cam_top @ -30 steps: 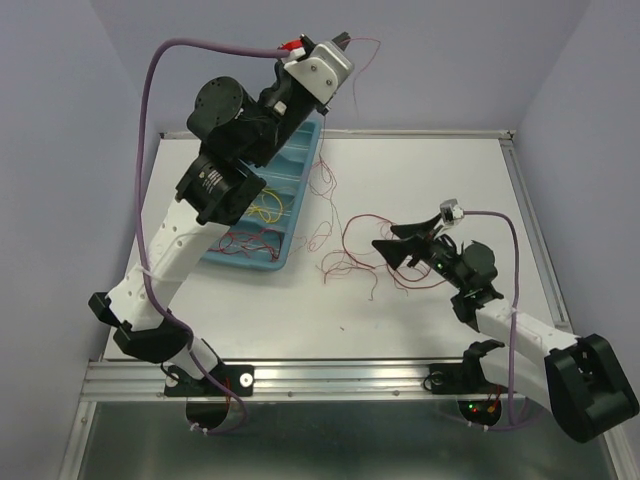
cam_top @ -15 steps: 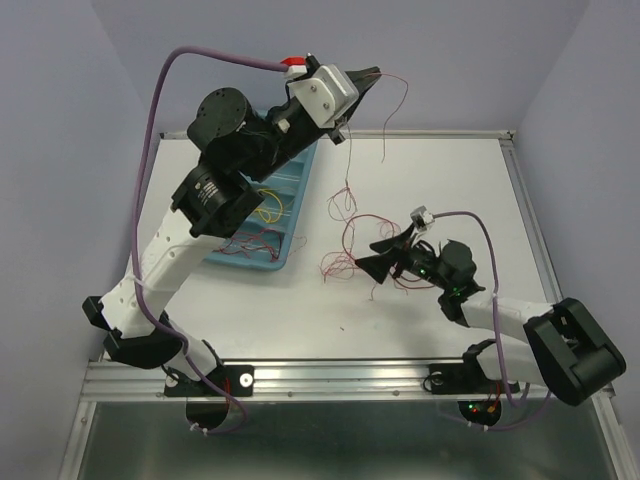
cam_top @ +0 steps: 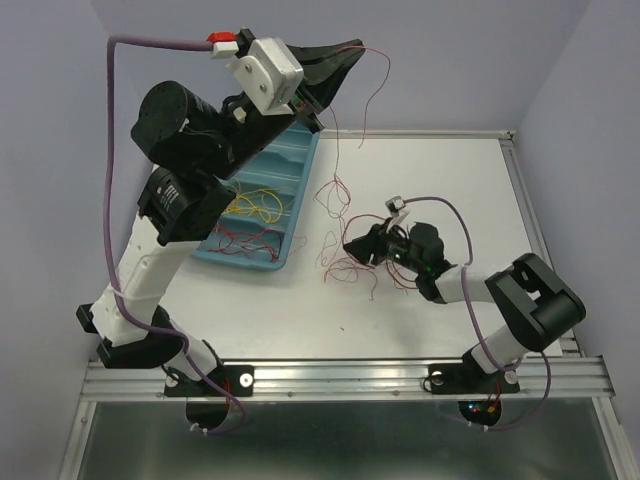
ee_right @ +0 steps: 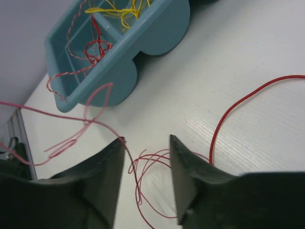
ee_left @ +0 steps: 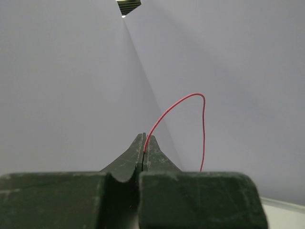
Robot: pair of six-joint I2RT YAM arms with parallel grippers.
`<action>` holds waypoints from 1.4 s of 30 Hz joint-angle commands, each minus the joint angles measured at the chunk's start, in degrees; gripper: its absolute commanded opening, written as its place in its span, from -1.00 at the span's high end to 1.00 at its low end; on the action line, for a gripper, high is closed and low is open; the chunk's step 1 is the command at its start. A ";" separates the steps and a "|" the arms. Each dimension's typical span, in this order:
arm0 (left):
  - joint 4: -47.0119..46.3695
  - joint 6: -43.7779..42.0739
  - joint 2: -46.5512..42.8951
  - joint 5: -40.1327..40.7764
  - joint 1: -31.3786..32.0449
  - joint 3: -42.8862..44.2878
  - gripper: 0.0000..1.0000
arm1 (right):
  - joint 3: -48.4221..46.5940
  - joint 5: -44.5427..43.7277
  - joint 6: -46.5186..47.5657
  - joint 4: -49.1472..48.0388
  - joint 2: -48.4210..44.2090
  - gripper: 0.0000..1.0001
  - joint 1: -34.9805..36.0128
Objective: Untangle the cables
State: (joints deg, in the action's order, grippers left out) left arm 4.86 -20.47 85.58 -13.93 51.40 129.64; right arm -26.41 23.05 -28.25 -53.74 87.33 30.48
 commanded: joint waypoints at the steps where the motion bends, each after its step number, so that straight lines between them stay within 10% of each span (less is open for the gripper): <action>1: -3.36 0.96 -2.08 0.66 0.37 3.16 1.00 | -5.57 -3.62 1.97 4.06 1.96 0.23 1.95; 5: -6.78 -3.08 -4.45 5.92 0.37 1.24 1.00 | -5.93 -10.54 0.92 7.50 1.09 0.99 2.30; 14: -23.93 -13.71 -12.89 27.19 0.28 -13.54 1.00 | -2.51 -46.40 -14.09 28.22 -7.35 0.99 -4.53; 19: -27.53 -17.49 -13.33 34.31 0.28 -13.01 1.00 | 2.23 -49.85 -30.52 39.49 -12.26 0.99 -17.11; 30: -34.38 -26.79 -8.43 37.22 0.20 -11.96 1.00 | 2.59 -40.21 -20.64 35.30 -17.46 0.99 -17.03; 38: -38.53 -34.82 13.36 39.34 -9.80 17.41 1.00 | 4.53 -40.73 -22.47 34.05 -18.95 0.99 -16.77; 42: -43.43 -34.81 15.50 34.95 -14.56 15.13 1.00 | 4.18 -39.40 -22.29 33.61 -18.60 0.99 -16.77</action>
State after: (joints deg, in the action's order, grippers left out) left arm -31.57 -52.90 102.24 22.94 40.16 144.29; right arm -22.65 -17.47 -50.81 -17.39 69.01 13.52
